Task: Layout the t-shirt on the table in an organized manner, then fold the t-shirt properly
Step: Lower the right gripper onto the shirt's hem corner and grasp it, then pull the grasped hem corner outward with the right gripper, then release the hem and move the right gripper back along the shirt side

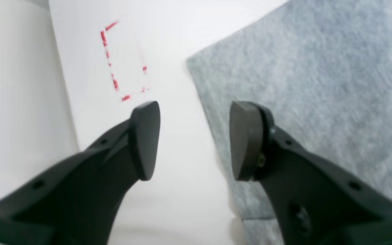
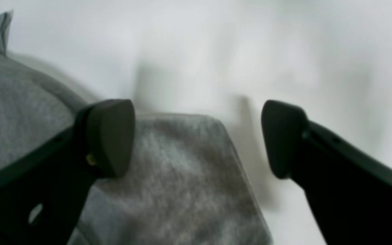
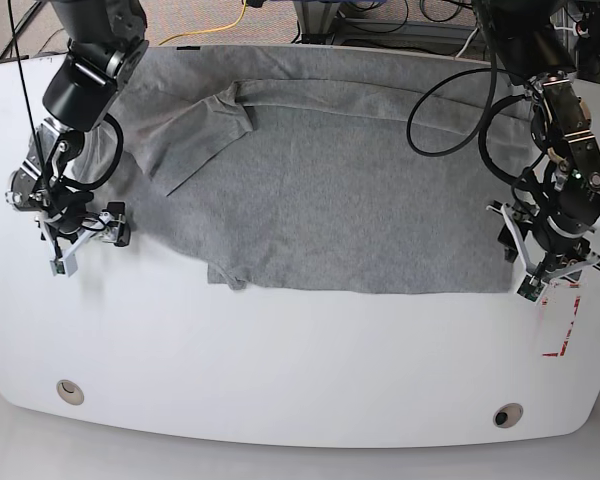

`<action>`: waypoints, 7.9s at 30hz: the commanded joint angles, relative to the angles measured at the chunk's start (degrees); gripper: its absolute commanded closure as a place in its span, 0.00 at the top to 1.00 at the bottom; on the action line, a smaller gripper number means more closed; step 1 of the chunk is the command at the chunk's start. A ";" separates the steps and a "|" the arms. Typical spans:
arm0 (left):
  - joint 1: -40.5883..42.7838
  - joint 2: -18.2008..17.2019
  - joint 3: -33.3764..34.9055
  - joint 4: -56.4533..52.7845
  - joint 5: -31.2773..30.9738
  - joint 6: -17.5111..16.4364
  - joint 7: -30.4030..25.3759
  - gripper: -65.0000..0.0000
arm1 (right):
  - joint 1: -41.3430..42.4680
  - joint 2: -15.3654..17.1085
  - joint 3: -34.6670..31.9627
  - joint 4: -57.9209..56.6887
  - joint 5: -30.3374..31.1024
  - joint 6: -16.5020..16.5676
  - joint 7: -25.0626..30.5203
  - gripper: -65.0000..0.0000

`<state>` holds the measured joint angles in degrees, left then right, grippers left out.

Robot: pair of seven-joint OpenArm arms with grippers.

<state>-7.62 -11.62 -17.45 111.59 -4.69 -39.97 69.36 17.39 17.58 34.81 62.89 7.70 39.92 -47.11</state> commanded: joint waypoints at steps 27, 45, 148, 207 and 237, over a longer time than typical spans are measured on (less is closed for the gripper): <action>-0.34 -0.38 -0.26 0.72 -0.19 -0.03 -1.01 0.47 | -4.42 -0.13 -5.75 5.55 7.11 0.08 1.18 0.05; 1.60 -0.30 -0.26 -0.43 -0.19 -0.03 -1.19 0.47 | -13.74 -0.66 -6.37 33.59 7.46 0.08 -7.26 0.06; 3.18 -0.56 -0.26 -0.51 -0.19 -0.03 -1.19 0.47 | 9.12 -9.63 -13.49 -12.39 6.84 0.08 12.08 0.60; 4.32 -0.47 -0.26 -3.59 -0.10 -0.03 -5.14 0.47 | 7.36 -9.19 -18.59 21.28 6.76 0.08 -8.32 0.00; 4.32 -0.38 -0.26 -4.21 -0.10 -0.03 -5.14 0.47 | 15.54 -2.33 -35.03 21.99 6.76 0.08 -8.32 0.00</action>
<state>-2.39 -11.44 -17.52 107.13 -4.54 -40.10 65.06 29.63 14.28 1.96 83.59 13.69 40.07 -57.04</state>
